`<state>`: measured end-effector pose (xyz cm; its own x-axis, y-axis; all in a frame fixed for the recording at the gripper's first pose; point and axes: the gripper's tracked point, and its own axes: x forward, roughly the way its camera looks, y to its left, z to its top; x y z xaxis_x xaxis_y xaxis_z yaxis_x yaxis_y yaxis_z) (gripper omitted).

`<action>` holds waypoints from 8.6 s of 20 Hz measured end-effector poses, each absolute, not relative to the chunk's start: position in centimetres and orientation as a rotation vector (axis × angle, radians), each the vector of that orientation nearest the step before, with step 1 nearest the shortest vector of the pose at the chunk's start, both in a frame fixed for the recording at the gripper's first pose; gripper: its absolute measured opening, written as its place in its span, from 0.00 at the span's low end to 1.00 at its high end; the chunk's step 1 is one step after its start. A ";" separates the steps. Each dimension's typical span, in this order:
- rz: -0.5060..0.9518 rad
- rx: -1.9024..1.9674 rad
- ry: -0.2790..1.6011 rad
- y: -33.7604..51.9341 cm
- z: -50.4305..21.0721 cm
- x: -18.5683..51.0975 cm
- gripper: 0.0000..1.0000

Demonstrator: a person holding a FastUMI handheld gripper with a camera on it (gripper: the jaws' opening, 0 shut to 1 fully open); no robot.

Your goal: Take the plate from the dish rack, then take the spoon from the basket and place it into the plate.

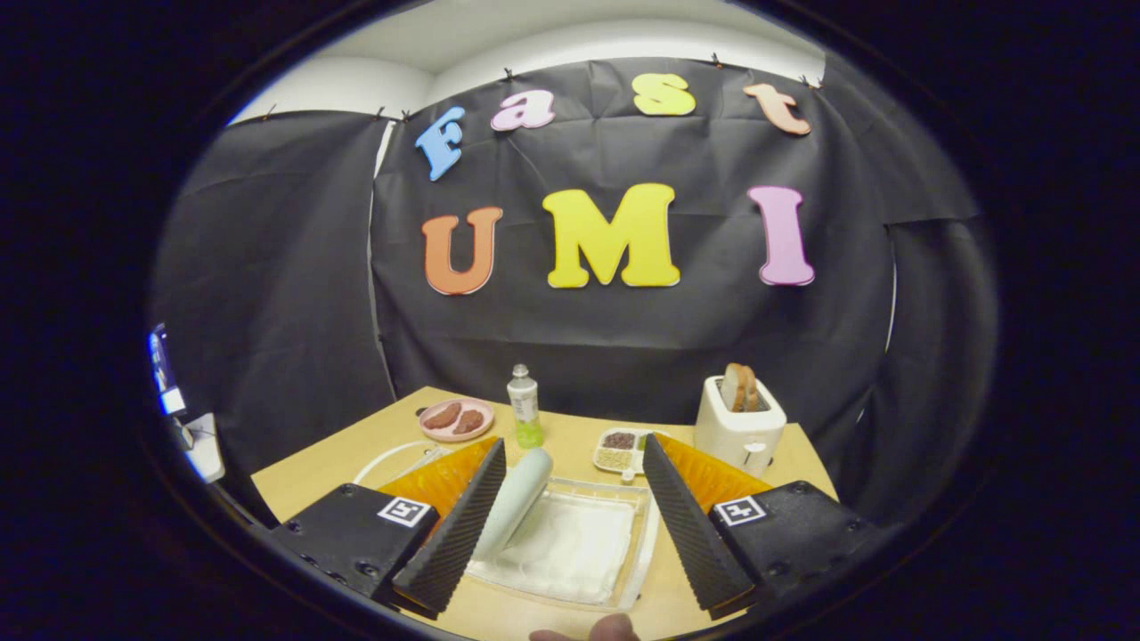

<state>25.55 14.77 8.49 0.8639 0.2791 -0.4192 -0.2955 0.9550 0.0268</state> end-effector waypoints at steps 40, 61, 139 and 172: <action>-0.070 -0.129 1.123 20.7 -4.2 29.5 0.39; 0.149 0.074 1.012 14.1 0.0 14.4 0.34; 0.079 0.133 0.356 -12.3 -6.9 18.6 0.10; 0.660 -0.098 0.570 18.5 -4.6 5.5 0.09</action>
<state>5.45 18.55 -4.57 0.6437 0.5521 -0.5300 -0.6046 0.7914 0.0901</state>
